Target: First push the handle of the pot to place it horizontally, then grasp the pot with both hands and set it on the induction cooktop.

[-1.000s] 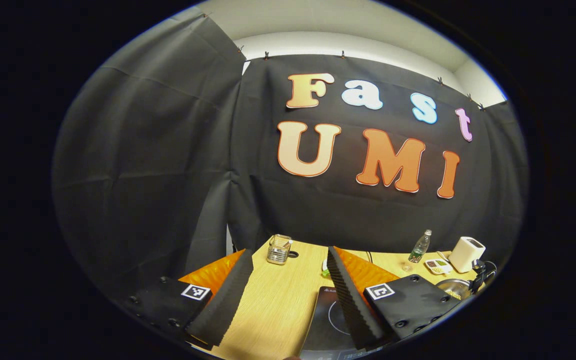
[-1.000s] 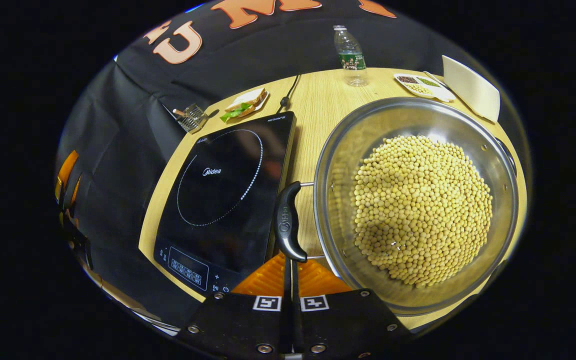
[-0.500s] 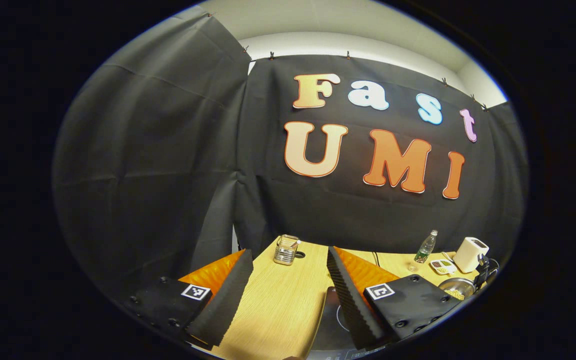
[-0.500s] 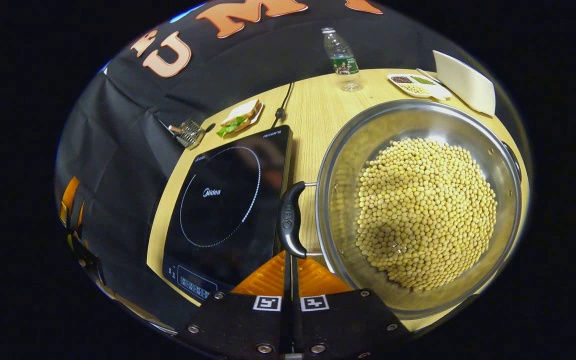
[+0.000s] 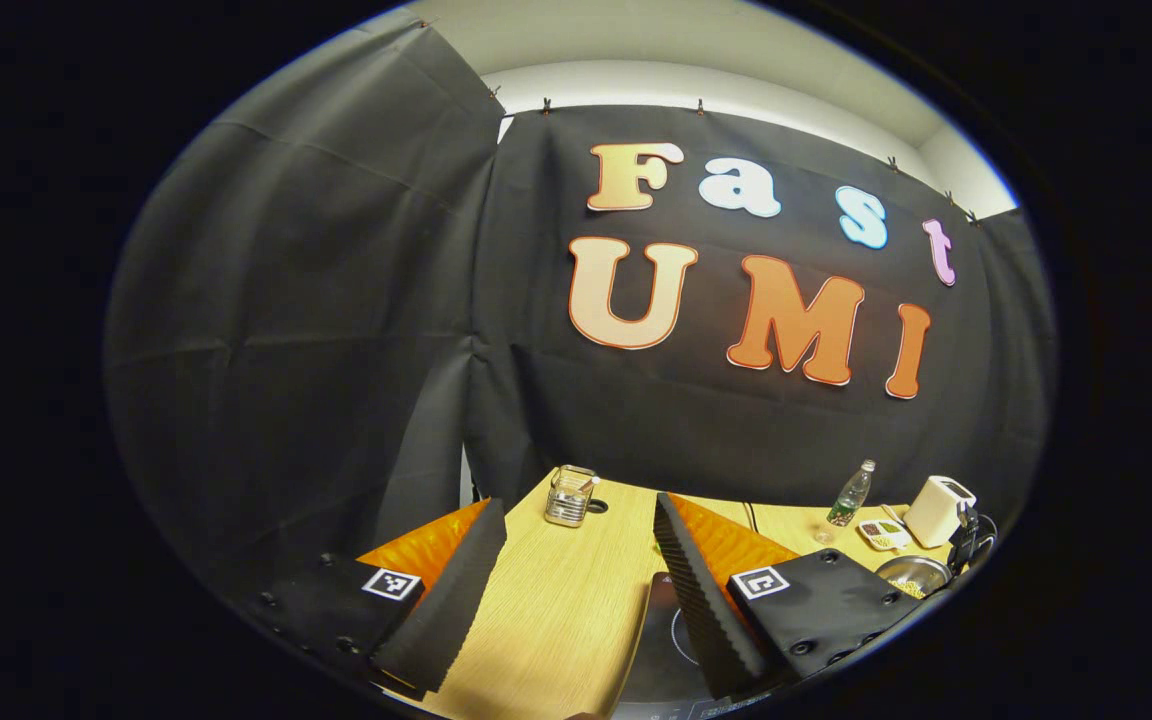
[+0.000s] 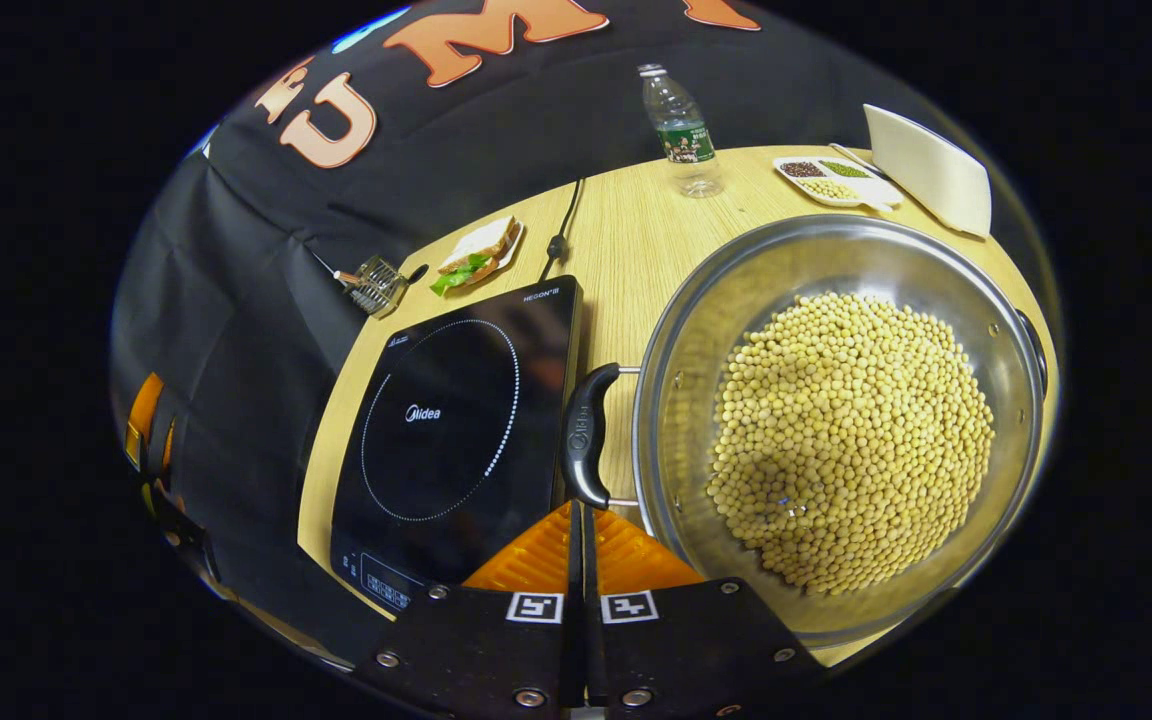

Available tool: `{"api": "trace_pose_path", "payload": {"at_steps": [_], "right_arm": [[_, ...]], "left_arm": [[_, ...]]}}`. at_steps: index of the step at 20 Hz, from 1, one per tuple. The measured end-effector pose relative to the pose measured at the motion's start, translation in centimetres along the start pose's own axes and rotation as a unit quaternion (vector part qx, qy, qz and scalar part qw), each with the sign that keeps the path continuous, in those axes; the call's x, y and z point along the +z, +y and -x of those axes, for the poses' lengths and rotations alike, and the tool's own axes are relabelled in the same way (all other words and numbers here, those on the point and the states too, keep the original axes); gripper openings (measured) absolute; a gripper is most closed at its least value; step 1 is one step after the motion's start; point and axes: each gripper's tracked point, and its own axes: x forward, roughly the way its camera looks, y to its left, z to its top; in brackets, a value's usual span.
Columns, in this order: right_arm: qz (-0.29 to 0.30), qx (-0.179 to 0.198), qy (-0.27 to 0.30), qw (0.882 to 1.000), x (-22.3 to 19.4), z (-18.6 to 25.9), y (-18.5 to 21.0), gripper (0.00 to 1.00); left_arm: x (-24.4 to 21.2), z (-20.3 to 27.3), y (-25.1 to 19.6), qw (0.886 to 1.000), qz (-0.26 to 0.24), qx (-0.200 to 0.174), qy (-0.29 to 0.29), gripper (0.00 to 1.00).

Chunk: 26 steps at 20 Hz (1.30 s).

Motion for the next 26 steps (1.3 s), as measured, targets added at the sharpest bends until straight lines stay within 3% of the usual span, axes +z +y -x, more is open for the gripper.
{"api": "trace_pose_path", "payload": {"at_steps": [15,20,26], "right_arm": [[0.007,0.005,-0.012,1.000,1.3,-1.2,0.5,0.00],[0.024,0.044,-0.031,0.998,0.8,2.7,2.5,0.00],[0.019,0.035,-0.110,0.993,3.1,8.8,-0.2,0.00]], "left_arm": [[-0.6,-0.5,0.2,1.000,0.009,0.002,0.006,0.98],[0.1,0.4,-1.4,1.000,0.012,-0.011,0.000,0.98],[1.2,2.5,-7.6,0.998,0.008,-0.067,-0.019,0.98]]}}
